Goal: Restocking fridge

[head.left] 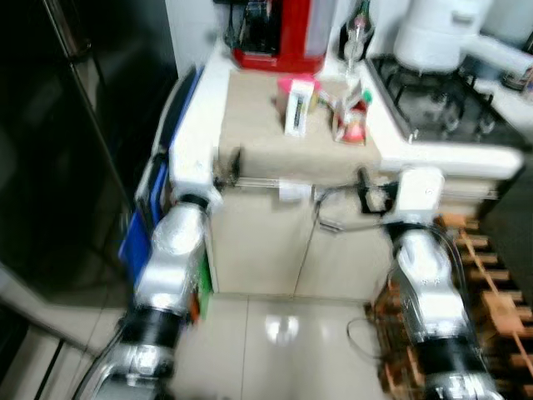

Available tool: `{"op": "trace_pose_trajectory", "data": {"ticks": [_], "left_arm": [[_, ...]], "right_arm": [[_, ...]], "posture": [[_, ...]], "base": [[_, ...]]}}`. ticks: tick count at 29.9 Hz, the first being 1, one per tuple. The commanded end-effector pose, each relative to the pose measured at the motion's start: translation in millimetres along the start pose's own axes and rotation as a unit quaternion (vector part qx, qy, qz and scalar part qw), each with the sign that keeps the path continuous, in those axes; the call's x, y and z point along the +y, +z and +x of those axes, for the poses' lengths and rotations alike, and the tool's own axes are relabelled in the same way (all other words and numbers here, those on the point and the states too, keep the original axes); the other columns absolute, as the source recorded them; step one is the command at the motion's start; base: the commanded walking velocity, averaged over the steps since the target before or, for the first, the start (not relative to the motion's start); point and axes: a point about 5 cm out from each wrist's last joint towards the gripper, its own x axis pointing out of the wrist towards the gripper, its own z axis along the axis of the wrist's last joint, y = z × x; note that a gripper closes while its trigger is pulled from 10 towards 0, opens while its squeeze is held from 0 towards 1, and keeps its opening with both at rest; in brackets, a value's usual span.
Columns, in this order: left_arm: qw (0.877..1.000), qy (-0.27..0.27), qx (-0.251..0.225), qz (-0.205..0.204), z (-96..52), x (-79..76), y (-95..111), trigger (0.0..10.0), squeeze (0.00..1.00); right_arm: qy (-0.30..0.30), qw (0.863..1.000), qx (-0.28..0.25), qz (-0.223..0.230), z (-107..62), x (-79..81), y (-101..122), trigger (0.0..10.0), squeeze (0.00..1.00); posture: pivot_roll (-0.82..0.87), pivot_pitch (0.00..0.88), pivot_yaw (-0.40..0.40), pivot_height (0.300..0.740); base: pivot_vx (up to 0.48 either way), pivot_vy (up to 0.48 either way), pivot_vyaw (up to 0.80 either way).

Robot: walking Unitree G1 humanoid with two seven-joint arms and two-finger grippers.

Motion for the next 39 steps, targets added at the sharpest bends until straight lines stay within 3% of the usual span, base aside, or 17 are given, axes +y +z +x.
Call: {"op": "trace_pose_trajectory", "data": {"ticks": [1, 8, 20, 24, 28, 32, 36, 39], "left_arm": [[0.999, -0.023, -0.022, -0.019, 3.6, -15.3, 10.5, 10.0, 0.0], [0.999, -0.039, -0.015, -0.02, 8.1, -17.8, 9.8, 10.0, 0.0], [0.997, -0.067, 0.009, -0.038, 14.4, -22.7, 4.7, 10.0, 0.0], [0.996, -0.053, 0.036, -0.069, 8.3, -17.0, -5.8, 10.0, 0.0], [0.995, -0.043, 0.047, -0.074, 3.0, -16.3, -11.5, 10.0, 0.0], [0.994, -0.048, 0.044, -0.083, 4.6, -17.2, -8.1, 10.0, 0.0], [0.994, -0.063, 0.026, -0.086, 14.3, -12.4, 8.2, 10.0, 0.0], [0.995, -0.076, 0.014, -0.064, 14.0, -14.2, 12.6, 10.0, 0.0]], "right_arm": [[-0.012, 1.0, -0.001, -0.006, -2.4, -6.4, -1.1, 10.0, 0.1], [0.0, 1.0, 0.004, -0.003, -8.2, 0.9, -5.1, 10.0, 0.1], [-0.01, 1.0, -0.017, -0.01, -8.6, -1.0, 3.9, 10.0, 0.1], [-0.011, 0.999, -0.027, -0.023, -12.7, -4.8, 12.2, 10.0, 0.09], [-0.006, 0.999, -0.021, -0.027, -14.4, -7.3, 11.2, 10.0, 0.1], [-0.004, 0.999, -0.019, -0.028, -14.6, -8.3, 10.9, 10.0, 0.1], [0.0, 0.999, -0.017, -0.028, -17.4, -5.1, 12.7, 10.0, 0.09], [0.001, 1.0, -0.011, -0.026, -21.1, -4.5, 10.0, 10.0, 0.09]], "posture": [[-0.09, 0.0, 0.014, 0.74], [-0.1, 0.0, 0.035, 0.74], [-0.12, 0.0, 0.047, 0.74], [-0.13, 0.0, 0.03, 0.74], [-0.12, 0.0, 0.016, 0.74], [-0.12, 0.005, 0.01, 0.74], [-0.12, 0.019, 0.01, 0.74], [-0.13, 0.0, 0.016, 0.74]], "base": [[0.322, -0.352, 0.0], [0.325, -0.35, 0.0], [0.337, -0.313, 0.0], [0.0, 0.0, 0.0], [0.0, 0.0, 0.0], [0.0, 0.0, 0.0], [0.0, 0.0, 0.0], [0.0, 0.0, 0.0]]}}
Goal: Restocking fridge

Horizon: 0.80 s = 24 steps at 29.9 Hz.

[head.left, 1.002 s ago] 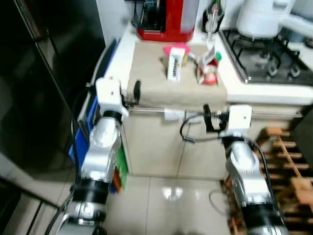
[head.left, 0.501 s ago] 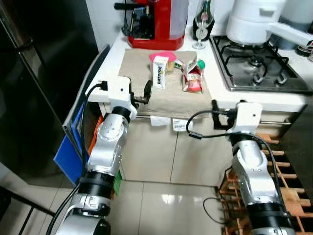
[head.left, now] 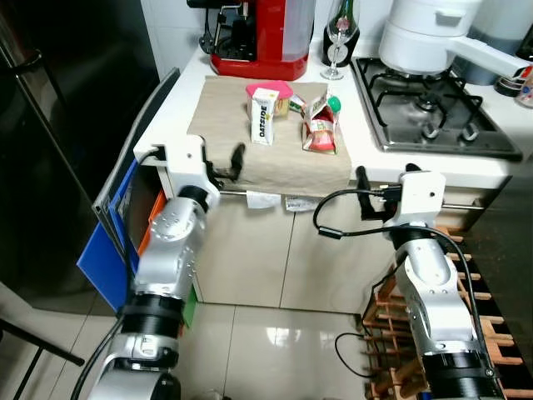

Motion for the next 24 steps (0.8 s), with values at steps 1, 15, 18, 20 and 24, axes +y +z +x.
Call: {"op": "trace_pose_trajectory", "data": {"ticks": [1, 15, 18, 20, 24], "left_arm": [[1.0, -0.012, -0.003, 0.016, 0.7, -3.9, 2.4, 10.0, 0.0], [1.0, 0.022, 0.018, -0.002, -20.4, -7.5, -16.2, 10.0, 0.0], [1.0, 0.023, 0.019, 0.007, -19.4, -5.9, -15.6, 10.0, 0.0], [0.999, 0.022, 0.02, 0.011, -19.0, -4.2, -15.6, 10.0, 0.0], [0.999, 0.02, 0.005, 0.024, -24.0, -3.1, -9.6, 10.0, 0.0]], "right_arm": [[0.0, 1.0, 0.004, 0.002, -0.5, -0.5, 0.4, 10.0, 0.09], [0.004, 1.0, -0.005, -0.003, 10.1, 0.2, 5.8, 10.0, 0.1], [0.005, 1.0, -0.004, -0.003, 9.5, 1.4, 4.7, 10.0, 0.1], [0.005, 1.0, -0.003, -0.003, 8.5, 1.9, 3.5, 10.0, 0.1], [-0.028, 0.999, -0.031, 0.02, 4.6, -4.6, 9.2, 10.0, 0.11]], "posture": [[-0.13, 0.0, 0.018, 0.74], [-0.1, 0.0, 0.003, 0.74], [-0.1, 0.0, 0.005, 0.74], [-0.1, 0.0, 0.008, 0.74], [-0.1, 0.0, 0.014, 0.74]], "base": [[0.0, 0.0, 0.0], [0.0, 0.0, -0.25], [0.0, 0.0, 0.0], [0.0, 0.0, 0.0], [0.0, 0.0, 0.0]]}}
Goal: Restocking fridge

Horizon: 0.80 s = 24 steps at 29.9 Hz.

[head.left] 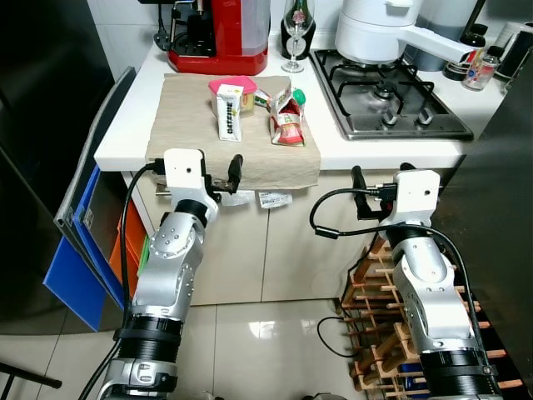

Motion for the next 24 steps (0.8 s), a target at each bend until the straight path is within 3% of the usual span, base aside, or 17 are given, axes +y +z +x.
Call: {"op": "trace_pose_trajectory", "data": {"ticks": [1, 6, 10, 15, 19, 24], "left_arm": [[1.0, -0.004, -0.021, 0.01, -0.9, -1.2, 9.2, 10.0, 0.0], [0.998, 0.003, -0.044, 0.033, -11.4, -6.0, 26.4, 10.0, 0.0], [0.999, 0.014, 0.01, 0.036, -46.3, 3.7, 25.5, 10.0, 0.0], [0.999, 0.014, 0.019, 0.041, -63.1, 7.2, 28.5, 10.0, 0.0], [0.999, 0.003, -0.014, 0.049, -58.0, -2.7, 38.5, 10.0, 0.0], [0.997, -0.002, -0.053, 0.055, -51.9, -5.8, 56.0, 10.0, 0.0]], "right_arm": [[-0.02, 0.999, -0.021, 0.011, -1.1, -6.0, 6.6, 10.0, 0.11], [-0.039, 0.998, -0.047, 0.009, -9.7, -10.3, 18.9, 10.0, 0.12], [-0.029, 0.999, -0.021, 0.003, -43.9, -9.6, 20.4, 10.0, 0.12], [-0.021, 1.0, -0.004, 0.002, -64.1, -12.5, 22.3, 10.0, 0.13], [-0.039, 0.999, -0.01, 0.007, -61.3, -16.7, 27.1, 10.0, 0.12], [-0.028, 0.999, -0.031, 0.001, -55.1, -7.7, 37.8, 10.0, 0.13]], "posture": [[-0.1, 0.0, 0.014, 0.74], [-0.09, 0.0, 0.014, 0.74], [-0.09, 0.0, 0.003, 0.74], [-0.08, 0.0, -0.009, 0.74], [-0.09, 0.0, -0.012, 0.74], [-0.09, 0.0, -0.012, 0.74]], "base": [[0.0, 0.0, 0.0], [0.0, 0.0, 0.0], [0.0, 0.0, 0.0], [0.0, 0.0, 0.0], [0.0, 0.0, 0.0], [0.314, 0.0, 0.0]]}}
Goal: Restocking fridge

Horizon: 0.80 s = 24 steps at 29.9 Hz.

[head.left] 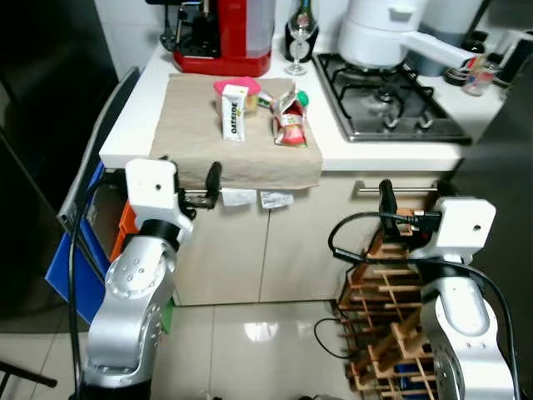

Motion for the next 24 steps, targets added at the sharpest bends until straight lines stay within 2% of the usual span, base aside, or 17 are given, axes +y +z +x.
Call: {"op": "trace_pose_trajectory", "data": {"ticks": [1, 12, 16, 19, 21, 24], "left_arm": [[0.999, -0.014, -0.03, 0.006, 5.7, -5.9, 15.0, 10.0, 0.0], [0.999, 0.0, -0.04, 0.005, 13.5, -3.3, 20.0, 10.0, 0.0], [0.999, -0.016, -0.043, 0.01, 17.7, -6.1, 20.8, 10.0, 0.0], [0.998, -0.038, -0.05, 0.0, 23.6, -10.6, 23.2, 10.0, 0.0], [0.997, -0.055, -0.06, 0.002, 27.5, -14.7, 26.9, 10.0, 0.0], [0.996, -0.051, -0.067, 0.002, 32.8, -13.5, 31.6, 10.0, 0.0]], "right_arm": [[-0.007, 1.0, 0.001, -0.005, 1.1, -1.3, 3.1, 10.0, 0.13], [-0.005, 1.0, -0.005, -0.009, 14.4, -0.5, 3.9, 10.0, 0.13], [-0.002, 1.0, -0.008, -0.008, 17.0, 1.6, 5.1, 10.0, 0.13], [0.0, 1.0, -0.01, -0.012, 18.4, 3.0, 5.9, 10.0, 0.13], [-0.001, 1.0, -0.01, -0.013, 19.5, 3.2, 6.2, 10.0, 0.14], [-0.006, 1.0, -0.013, -0.016, 19.7, 2.6, 6.9, 10.0, 0.15]], "posture": [[-0.09, 0.0, -0.011, 0.74], [-0.08, 0.0, -0.006, 0.74], [-0.08, 0.0, -0.008, 0.74], [-0.07, 0.0, -0.01, 0.74], [-0.08, 0.0, -0.009, 0.74], [-0.08, 0.0, -0.002, 0.74]], "base": [[0.48, 0.0, 0.0], [0.48, 0.0, 0.0], [0.48, 0.0, 0.0], [0.48, 0.0, 0.0], [0.48, 0.0, -0.74], [0.32, 0.0, -0.78]]}}
